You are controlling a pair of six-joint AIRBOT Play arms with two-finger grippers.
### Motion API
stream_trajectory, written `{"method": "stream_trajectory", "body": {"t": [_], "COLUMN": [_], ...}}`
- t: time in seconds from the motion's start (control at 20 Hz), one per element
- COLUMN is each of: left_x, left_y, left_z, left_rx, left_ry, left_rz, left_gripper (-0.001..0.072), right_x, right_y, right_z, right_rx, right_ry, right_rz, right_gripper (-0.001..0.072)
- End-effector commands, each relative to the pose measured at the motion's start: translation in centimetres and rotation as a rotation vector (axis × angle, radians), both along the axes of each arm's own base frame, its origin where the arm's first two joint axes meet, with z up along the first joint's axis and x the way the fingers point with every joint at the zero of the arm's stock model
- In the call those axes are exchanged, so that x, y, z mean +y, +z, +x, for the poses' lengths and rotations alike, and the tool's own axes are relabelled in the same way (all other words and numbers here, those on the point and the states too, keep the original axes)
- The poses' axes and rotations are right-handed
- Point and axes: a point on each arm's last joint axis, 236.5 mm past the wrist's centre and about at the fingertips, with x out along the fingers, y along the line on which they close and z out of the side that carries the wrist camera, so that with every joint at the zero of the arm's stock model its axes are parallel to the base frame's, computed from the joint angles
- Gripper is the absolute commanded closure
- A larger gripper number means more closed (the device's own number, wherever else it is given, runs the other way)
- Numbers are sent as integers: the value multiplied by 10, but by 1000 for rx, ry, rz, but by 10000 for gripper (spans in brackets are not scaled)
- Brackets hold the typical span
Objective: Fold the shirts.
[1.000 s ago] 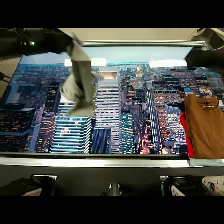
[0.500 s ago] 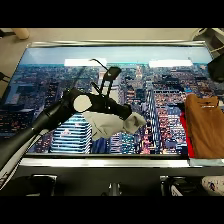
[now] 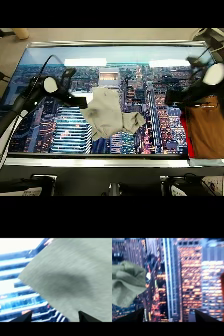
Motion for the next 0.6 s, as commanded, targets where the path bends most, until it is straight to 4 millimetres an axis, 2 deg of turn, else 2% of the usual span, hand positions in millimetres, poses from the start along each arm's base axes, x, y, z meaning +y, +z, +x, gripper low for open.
{"method": "stream_trajectory", "body": {"t": [0.0,0.15,0.3,0.35,0.55], "left_x": [15,-7,-31,-35,-35], "left_y": [-50,-76,-86,-89,-86], "left_z": [-15,-13,-3,0,18], "left_rx": [119,132,125,121,59], "left_ry": [178,244,287,298,350], "left_rz": [-117,-196,-260,-271,-292], "left_gripper": [-13,-5,-4,40,551], "right_x": [36,40,48,51,65], "right_y": [-63,-85,-103,-109,-135], "right_z": [-2,12,13,12,11], "right_rx": [145,150,192,206,267], "right_ry": [62,48,82,90,124], "right_rz": [139,152,182,195,253], "right_gripper": [29,28,8,8,7]}}
